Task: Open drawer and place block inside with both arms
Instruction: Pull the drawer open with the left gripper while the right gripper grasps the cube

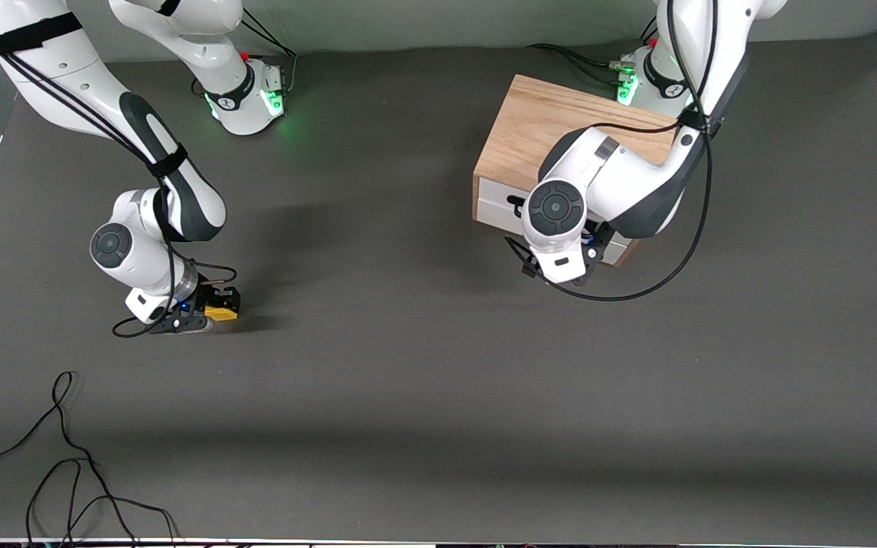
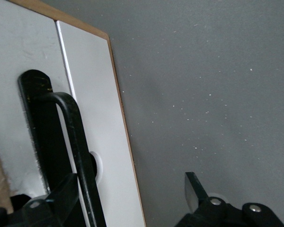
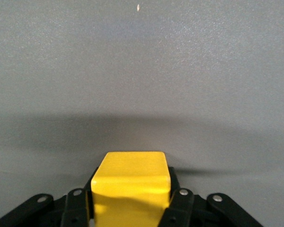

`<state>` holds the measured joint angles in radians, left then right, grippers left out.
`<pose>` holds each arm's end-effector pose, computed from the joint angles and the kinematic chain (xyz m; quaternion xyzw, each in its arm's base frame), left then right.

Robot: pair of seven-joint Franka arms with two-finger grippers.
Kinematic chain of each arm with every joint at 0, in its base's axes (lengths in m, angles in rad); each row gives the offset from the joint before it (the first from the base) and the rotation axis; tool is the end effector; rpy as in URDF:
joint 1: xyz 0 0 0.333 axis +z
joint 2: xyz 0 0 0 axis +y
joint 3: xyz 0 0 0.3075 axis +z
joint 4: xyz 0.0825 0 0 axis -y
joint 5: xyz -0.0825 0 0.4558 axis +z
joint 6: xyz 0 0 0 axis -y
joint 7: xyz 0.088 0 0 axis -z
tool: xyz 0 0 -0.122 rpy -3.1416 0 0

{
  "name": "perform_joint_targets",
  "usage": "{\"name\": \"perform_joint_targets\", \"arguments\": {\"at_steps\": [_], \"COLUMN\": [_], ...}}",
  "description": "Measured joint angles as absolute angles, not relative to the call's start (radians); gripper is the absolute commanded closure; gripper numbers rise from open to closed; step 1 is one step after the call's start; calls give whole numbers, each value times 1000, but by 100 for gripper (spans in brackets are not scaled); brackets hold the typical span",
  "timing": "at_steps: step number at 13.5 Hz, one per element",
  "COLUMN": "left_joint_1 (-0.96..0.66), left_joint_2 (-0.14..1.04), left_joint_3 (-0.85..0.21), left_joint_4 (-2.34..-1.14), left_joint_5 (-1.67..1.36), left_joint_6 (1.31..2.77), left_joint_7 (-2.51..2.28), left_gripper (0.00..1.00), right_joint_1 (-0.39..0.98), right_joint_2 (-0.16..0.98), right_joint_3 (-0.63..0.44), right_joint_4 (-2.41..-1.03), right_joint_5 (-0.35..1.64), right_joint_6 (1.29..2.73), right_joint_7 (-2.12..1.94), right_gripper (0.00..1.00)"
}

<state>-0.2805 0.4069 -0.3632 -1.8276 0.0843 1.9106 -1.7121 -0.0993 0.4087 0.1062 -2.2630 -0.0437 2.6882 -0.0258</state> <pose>0.5306 -0.3833 0.2391 -0.8592 -0.4888 0.0882 0.1226 0.5683 0.0102 0.0942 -0.9994 -0.0314 -0.0098 0.0112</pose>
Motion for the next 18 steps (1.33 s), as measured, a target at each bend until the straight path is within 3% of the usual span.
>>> {"name": "perform_joint_targets", "arguments": {"at_steps": [8, 14, 18], "left_joint_1": [-281, -280, -280], "left_joint_2": [411, 414, 450], "left_joint_3": [-363, -362, -358], "left_joint_4": [-1850, -1843, -1788], "left_joint_5": [91, 98, 102], "left_joint_6": [1953, 2004, 2013], "left_joint_7": [-1715, -1716, -1717], "left_gripper": [0, 0, 0], "right_joint_1": [-99, -67, -58], "right_joint_2": [268, 184, 179], "right_joint_3": [106, 114, 115], "right_joint_4": [-2225, -2020, -1885], "right_joint_5": [-44, -44, -43], "right_joint_6": [2596, 2257, 2105], "right_joint_7": [-21, 39, 68], "right_gripper": [100, 100, 100]}}
